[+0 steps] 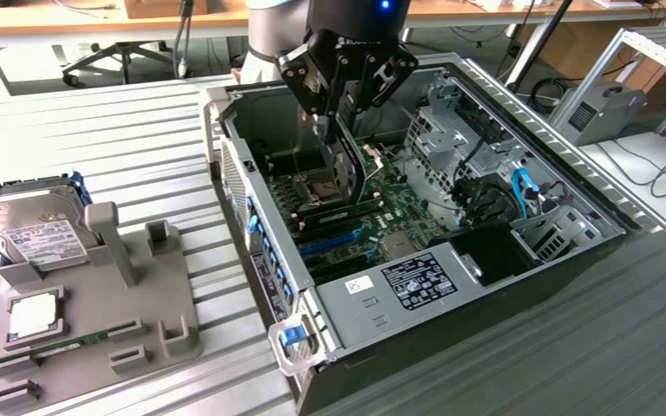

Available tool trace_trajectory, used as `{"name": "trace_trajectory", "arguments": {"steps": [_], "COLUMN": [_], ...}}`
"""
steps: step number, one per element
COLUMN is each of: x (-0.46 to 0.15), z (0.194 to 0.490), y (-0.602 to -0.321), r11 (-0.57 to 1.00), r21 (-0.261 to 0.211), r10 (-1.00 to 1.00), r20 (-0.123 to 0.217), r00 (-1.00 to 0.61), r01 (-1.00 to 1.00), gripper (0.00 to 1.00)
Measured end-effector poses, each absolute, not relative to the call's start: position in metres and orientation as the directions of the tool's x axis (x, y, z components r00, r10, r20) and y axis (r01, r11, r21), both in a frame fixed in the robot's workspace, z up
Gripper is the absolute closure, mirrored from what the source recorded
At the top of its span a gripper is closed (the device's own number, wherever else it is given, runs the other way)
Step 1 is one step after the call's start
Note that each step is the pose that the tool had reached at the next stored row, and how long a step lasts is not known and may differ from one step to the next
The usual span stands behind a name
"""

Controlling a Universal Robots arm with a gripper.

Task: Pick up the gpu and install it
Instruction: 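Pick up the gpu and move the gpu toward the slot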

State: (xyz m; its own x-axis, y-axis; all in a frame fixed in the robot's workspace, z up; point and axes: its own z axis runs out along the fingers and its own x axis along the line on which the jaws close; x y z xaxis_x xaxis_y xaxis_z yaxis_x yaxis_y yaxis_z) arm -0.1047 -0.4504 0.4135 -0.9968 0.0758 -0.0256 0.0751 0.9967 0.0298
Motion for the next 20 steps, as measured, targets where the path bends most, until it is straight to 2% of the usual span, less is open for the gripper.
{"name": "trace_trajectory", "arguments": {"steps": [20], "x": [-0.1013], "z": [0.4091], "y": [-0.4504], "r11": [0.997], "r21": [0.03], "r10": [0.076], "r20": [-0.026], "r00": [-0.997], "r01": [0.075], "gripper": [0.74]}}
